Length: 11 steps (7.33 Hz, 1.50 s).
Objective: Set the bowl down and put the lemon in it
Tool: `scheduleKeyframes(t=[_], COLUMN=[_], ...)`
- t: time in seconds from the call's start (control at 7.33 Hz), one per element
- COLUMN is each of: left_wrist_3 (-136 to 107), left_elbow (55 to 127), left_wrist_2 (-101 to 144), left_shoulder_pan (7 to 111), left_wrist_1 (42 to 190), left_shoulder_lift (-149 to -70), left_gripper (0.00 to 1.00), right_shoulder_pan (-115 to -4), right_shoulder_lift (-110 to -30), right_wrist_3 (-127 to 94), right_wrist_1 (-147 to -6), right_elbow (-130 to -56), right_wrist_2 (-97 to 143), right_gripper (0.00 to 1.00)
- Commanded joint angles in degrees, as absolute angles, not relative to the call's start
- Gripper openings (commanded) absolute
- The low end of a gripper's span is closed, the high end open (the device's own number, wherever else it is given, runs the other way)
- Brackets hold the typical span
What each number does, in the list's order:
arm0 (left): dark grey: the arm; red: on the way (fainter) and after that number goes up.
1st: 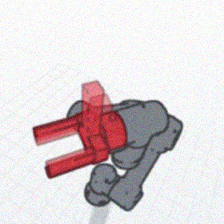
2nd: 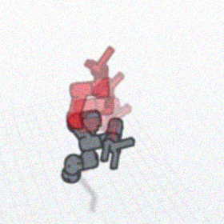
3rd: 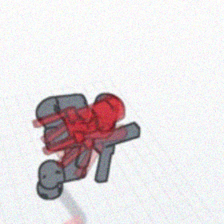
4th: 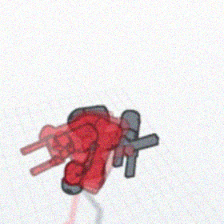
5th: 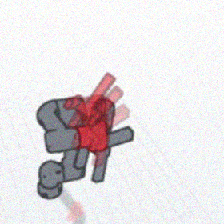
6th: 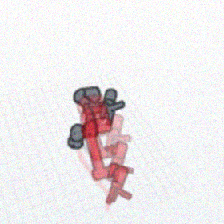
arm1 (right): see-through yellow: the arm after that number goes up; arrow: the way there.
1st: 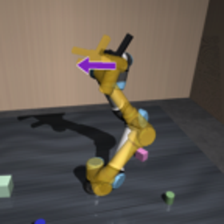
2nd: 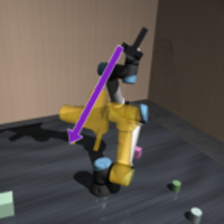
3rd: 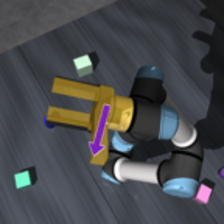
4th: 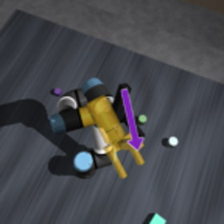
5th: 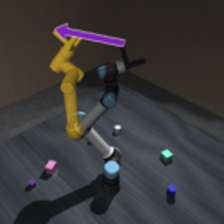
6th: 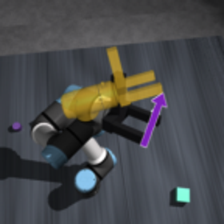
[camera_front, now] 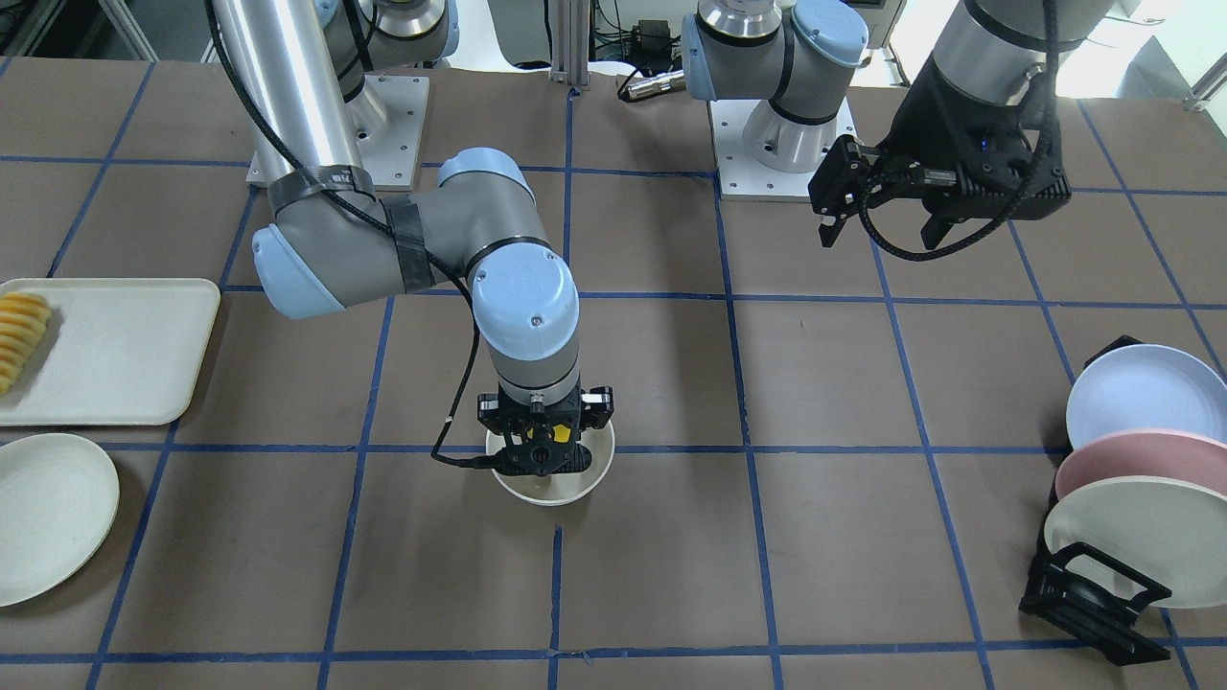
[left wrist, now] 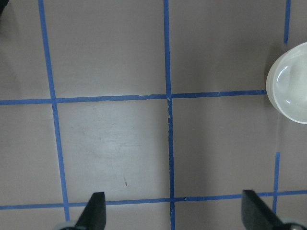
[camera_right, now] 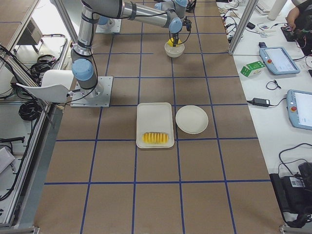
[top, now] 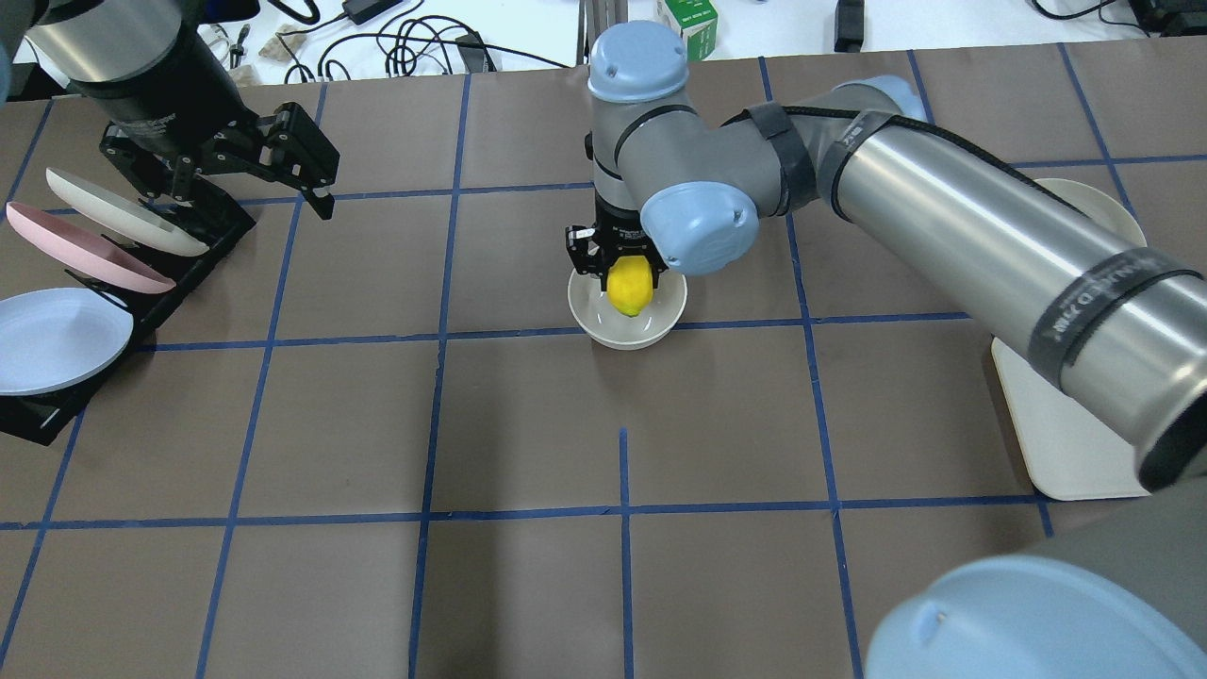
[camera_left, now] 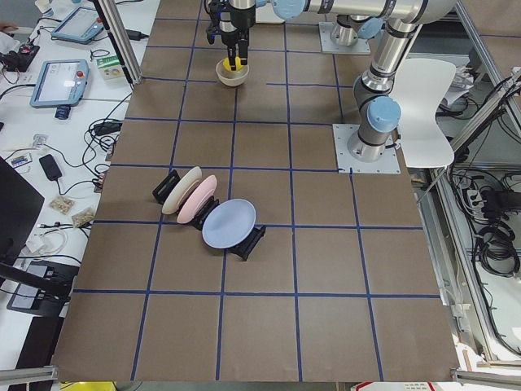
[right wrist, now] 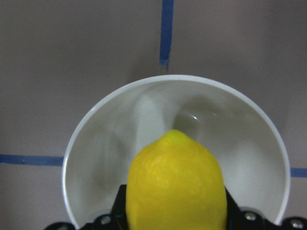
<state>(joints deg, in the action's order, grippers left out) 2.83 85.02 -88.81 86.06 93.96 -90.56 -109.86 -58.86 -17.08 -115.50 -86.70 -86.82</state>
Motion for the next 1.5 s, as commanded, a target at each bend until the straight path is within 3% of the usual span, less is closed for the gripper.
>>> scheduleKeyframes(t=[0.0, 0.14, 0.27, 0.41, 0.82, 1.36], left_wrist_3=[2.3, 2.6, 2.5, 2.5, 2.7, 2.5], left_elbow=[85.0, 85.2, 85.3, 85.3, 84.6, 84.6], left_wrist_2=[-88.6, -88.6, -88.6, -88.6, -89.2, -88.6], left_shoulder_pan=[86.2, 86.2, 86.2, 86.3, 86.3, 86.2], left_wrist_1=[93.0, 93.0, 93.0, 92.9, 92.5, 92.5], left_shoulder_lift=[-90.8, -90.6, -90.6, -90.9, -91.1, -91.1], left_gripper=[1.0, 1.0, 1.0, 1.0, 1.0, 1.0], right_shoulder_pan=[-110.0, -110.0, -110.0, -110.0, -109.8, -108.7], right_shoulder_lift=[-56.6, -56.3, -56.3, -56.3, -61.2, -83.0], right_wrist_3=[-17.1, -17.1, -17.1, -16.9, -16.3, -17.1], right_wrist_1=[-116.8, -117.3, -117.6, -121.5, -121.8, -102.1], right_elbow=[-86.7, -86.8, -88.0, -89.7, -89.9, -90.2], right_wrist_2=[-86.9, -86.8, -86.9, -86.9, -86.9, -87.2], right_gripper=[0.3, 0.39, 0.73, 0.97, 1.0, 1.0])
